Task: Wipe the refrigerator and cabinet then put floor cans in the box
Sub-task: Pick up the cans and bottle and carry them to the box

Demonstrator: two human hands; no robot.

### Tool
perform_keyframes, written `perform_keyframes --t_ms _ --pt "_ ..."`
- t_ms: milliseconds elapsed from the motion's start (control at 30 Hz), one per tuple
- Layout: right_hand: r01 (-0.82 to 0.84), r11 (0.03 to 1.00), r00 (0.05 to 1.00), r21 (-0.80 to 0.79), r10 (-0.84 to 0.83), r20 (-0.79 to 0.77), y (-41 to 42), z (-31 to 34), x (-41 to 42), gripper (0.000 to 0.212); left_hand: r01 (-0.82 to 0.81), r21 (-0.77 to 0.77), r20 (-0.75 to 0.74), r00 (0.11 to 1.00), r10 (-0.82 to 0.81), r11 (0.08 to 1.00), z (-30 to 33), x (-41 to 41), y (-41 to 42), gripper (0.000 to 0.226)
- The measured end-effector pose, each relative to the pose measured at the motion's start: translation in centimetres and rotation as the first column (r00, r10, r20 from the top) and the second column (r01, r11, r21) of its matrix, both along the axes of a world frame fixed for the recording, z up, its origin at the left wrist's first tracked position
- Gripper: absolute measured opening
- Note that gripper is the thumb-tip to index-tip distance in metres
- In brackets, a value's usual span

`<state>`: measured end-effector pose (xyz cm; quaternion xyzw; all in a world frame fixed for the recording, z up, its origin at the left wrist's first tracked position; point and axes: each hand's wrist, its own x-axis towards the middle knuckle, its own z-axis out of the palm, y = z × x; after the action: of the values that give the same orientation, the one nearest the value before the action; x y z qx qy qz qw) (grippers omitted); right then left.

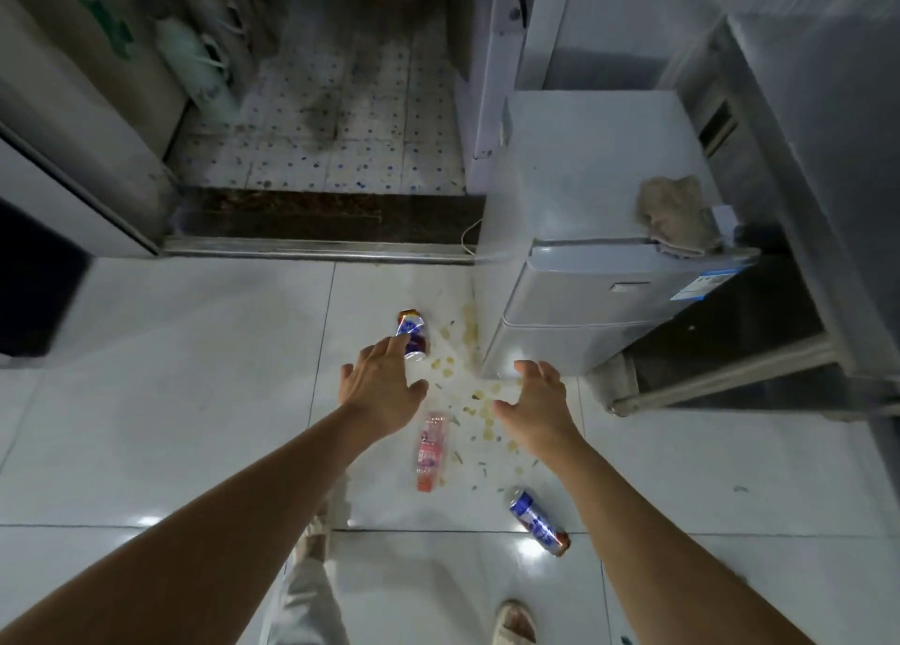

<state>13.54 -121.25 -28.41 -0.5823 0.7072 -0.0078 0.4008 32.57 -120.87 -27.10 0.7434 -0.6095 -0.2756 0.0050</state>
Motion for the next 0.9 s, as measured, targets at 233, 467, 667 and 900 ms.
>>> perform_keyframes --t_ms 233,467,667,900 --pt "0.194 0.981 0.980 0.007 -0.194 -0.035 -3.1 -3.7 8.6 0.063 0.186 0.102 -0.018 0.983 -0.185 0.977 -4.6 8.6 -6.5 0.067" --pt "0.347 0.930 0.938 0.121 -0.342 -0.062 -2.6 -9.4 13.3 0.060 0.306 0.232 -0.014 0.950 -0.312 0.923 -10.3 12.8 -9.5 0.066" --pt "0.435 0.883 0.900 0.176 -0.430 -0.069 -1.8 -14.9 13.9 0.061 0.336 0.275 -0.026 0.939 -0.343 0.901 -15.3 13.1 -10.3 0.065" --pt "0.510 0.827 0.857 0.236 -0.511 -0.061 0.0 -24.7 15.3 0.063 0.375 0.290 -0.057 0.925 -0.376 0.880 -23.8 12.6 -10.0 0.064"
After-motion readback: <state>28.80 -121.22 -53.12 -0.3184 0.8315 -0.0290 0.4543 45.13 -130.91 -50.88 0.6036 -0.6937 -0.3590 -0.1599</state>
